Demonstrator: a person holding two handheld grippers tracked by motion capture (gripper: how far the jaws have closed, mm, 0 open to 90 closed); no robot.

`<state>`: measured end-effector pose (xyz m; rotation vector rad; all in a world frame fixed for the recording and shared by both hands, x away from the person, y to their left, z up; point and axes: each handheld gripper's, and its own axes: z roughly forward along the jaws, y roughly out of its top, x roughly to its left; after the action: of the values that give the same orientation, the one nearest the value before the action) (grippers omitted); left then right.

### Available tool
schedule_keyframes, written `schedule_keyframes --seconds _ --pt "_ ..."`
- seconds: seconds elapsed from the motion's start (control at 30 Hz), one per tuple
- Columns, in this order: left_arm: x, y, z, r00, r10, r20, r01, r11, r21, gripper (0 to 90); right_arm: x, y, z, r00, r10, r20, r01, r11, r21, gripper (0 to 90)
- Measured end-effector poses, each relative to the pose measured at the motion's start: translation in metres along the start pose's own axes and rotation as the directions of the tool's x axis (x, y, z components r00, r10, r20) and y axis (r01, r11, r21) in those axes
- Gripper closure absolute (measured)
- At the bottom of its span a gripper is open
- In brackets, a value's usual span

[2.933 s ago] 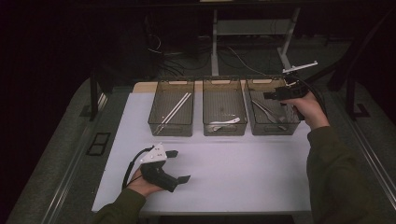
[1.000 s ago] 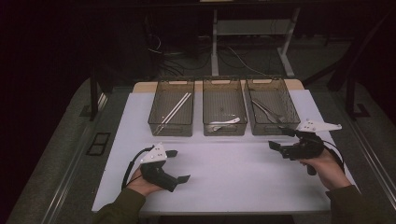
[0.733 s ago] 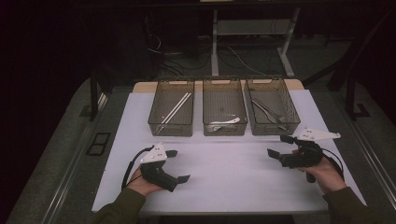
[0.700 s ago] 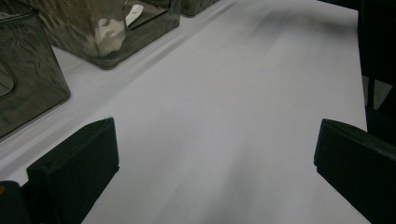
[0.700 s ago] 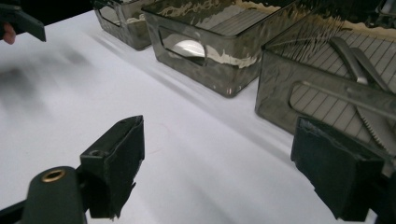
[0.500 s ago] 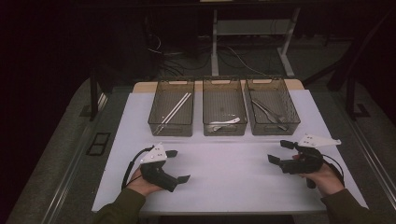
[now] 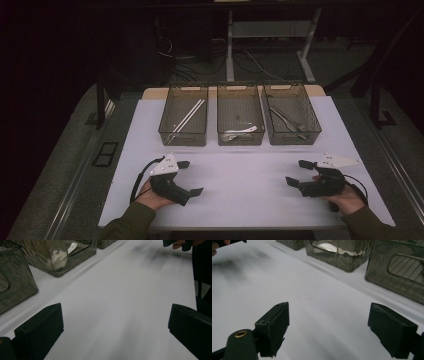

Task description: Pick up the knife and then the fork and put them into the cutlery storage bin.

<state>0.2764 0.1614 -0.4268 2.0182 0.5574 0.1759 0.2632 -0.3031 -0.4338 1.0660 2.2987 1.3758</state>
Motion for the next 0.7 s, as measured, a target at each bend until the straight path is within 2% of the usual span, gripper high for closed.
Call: schedule_keyframes --seconds 0.13,0.7 --pt "-0.0007 -0.0002 -0.0003 1.0000 -0.002 -0.001 0.002 1.0000 -0.001 0.0 0.0002 -0.0024 -0.0039 0.9995 0.025 -0.018 -0.026 0.999 -0.043 17.2" --pt "-0.0005 -0.0006 -0.0007 1.0000 0.000 -0.009 0.000 1.0000 0.004 0.0 0.0022 -0.0043 -0.0055 0.9999 0.013 -0.006 -0.014 0.998 -0.053 17.2"
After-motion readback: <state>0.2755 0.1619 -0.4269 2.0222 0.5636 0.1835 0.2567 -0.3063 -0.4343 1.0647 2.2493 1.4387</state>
